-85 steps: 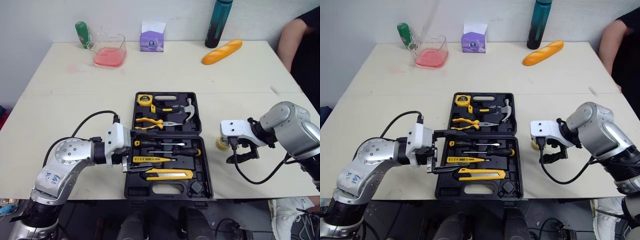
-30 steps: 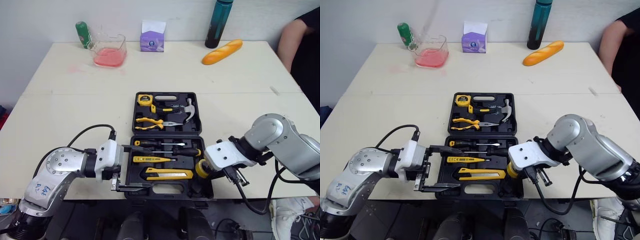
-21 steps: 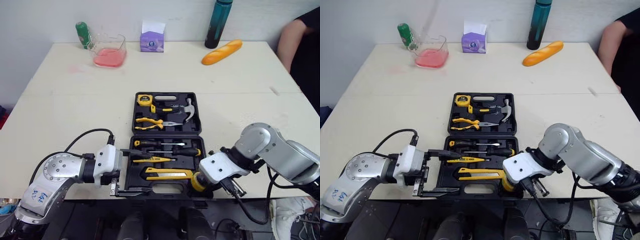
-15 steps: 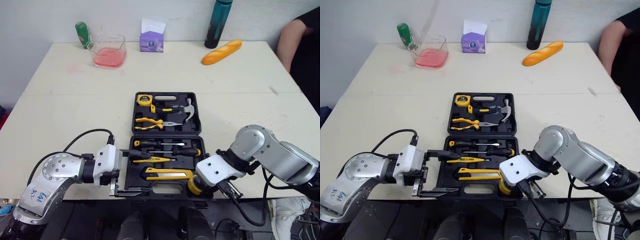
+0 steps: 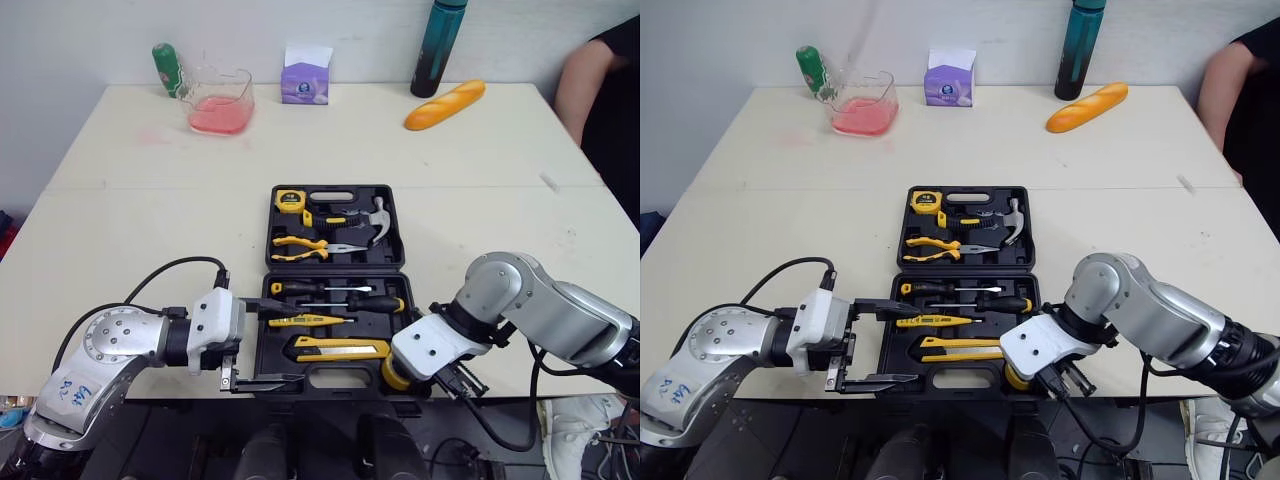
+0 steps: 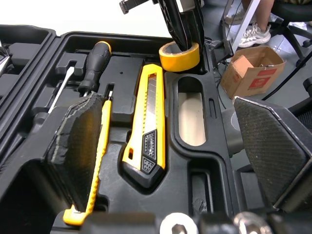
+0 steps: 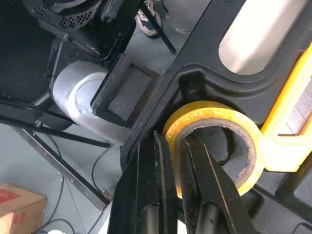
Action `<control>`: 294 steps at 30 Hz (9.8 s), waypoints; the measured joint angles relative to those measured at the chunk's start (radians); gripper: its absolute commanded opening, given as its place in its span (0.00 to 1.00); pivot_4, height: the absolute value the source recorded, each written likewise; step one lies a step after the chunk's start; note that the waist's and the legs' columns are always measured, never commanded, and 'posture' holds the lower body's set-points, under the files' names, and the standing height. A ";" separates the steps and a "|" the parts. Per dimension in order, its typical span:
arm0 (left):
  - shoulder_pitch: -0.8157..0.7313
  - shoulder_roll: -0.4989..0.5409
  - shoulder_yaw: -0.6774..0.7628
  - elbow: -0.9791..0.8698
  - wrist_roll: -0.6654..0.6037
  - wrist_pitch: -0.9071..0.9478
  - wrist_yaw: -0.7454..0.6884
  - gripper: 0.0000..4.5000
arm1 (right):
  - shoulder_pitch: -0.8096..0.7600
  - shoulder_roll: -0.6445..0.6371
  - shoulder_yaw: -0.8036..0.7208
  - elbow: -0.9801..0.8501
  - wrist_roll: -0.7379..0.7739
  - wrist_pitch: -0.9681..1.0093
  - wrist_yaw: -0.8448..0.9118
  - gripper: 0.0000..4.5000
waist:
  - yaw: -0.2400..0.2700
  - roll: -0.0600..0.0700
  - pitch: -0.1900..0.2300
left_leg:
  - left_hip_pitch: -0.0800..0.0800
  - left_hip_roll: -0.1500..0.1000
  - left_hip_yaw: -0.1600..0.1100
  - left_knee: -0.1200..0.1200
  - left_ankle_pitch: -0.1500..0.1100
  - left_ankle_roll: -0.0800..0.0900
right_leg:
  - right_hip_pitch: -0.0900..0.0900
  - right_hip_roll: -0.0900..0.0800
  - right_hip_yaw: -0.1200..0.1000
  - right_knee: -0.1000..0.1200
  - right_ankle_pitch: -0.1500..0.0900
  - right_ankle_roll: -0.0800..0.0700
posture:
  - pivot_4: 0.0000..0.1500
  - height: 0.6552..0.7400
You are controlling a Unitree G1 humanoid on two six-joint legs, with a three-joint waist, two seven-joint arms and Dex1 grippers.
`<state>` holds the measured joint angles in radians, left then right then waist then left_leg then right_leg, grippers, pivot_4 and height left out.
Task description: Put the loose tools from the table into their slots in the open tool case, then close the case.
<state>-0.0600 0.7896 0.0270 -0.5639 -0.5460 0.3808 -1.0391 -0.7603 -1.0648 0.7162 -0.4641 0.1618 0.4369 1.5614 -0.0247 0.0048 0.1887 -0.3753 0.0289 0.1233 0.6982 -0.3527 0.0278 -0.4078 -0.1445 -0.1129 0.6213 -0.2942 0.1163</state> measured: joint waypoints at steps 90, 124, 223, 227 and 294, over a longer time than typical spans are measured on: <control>0.009 0.017 0.058 0.097 0.018 -0.195 -0.173 1.00 | 0.642 0.341 -0.597 0.297 0.362 -0.365 -0.029 0.01 | 0.024 -0.004 -0.001 | 0.002 0.000 0.000 0.000 -0.001 0.001 | 0.002 0.000 0.000 0.000 0.000 0.000 | 1.00 1.00; 0.030 0.038 0.107 0.145 0.058 -0.191 -0.124 1.00 | 0.628 0.318 -0.543 0.390 0.333 -0.366 -0.087 0.01 | 0.023 -0.012 -0.007 | 0.015 0.005 -0.005 -0.007 -0.006 -0.004 | 0.016 -0.004 0.004 -0.008 -0.002 -0.005 | 1.00 1.00; -0.629 -0.068 0.225 0.378 0.072 0.943 0.461 1.00 | -0.037 0.216 -0.735 0.495 0.228 0.862 -0.560 1.00 | 0.021 -0.006 0.000 | 0.000 -0.001 -0.005 -0.001 -0.001 0.002 | 0.005 -0.002 -0.007 -0.001 0.001 0.002 | 1.00 1.00; -0.727 -0.108 0.182 0.405 0.054 1.103 0.502 1.00 | -0.166 0.263 -0.734 0.547 0.251 1.007 -0.634 1.00 | 0.022 -0.007 0.000 | -0.004 -0.002 -0.003 -0.003 0.000 0.001 | 0.000 -0.001 -0.007 -0.001 0.001 0.002 | 1.00 1.00; -0.916 -0.320 -0.064 0.923 0.232 0.855 0.555 0.09 | -0.320 0.602 -0.698 0.891 0.187 0.942 -1.074 0.00 | -0.001 -0.007 -0.001 | -0.011 0.001 -0.002 0.000 0.007 -0.006 | -0.010 0.009 -0.001 0.006 0.002 0.001 | 1.00 1.00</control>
<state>-0.9759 0.4691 -0.0373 0.3593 -0.3135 1.2363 -0.4839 -1.0802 -0.4631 0.0180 0.4266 0.3489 1.3792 0.4870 -0.0258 -0.0026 0.1876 -0.3863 0.0301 0.1209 0.6980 -0.3455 0.0216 -0.4175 -0.1356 -0.1142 0.6278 -0.2922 0.1168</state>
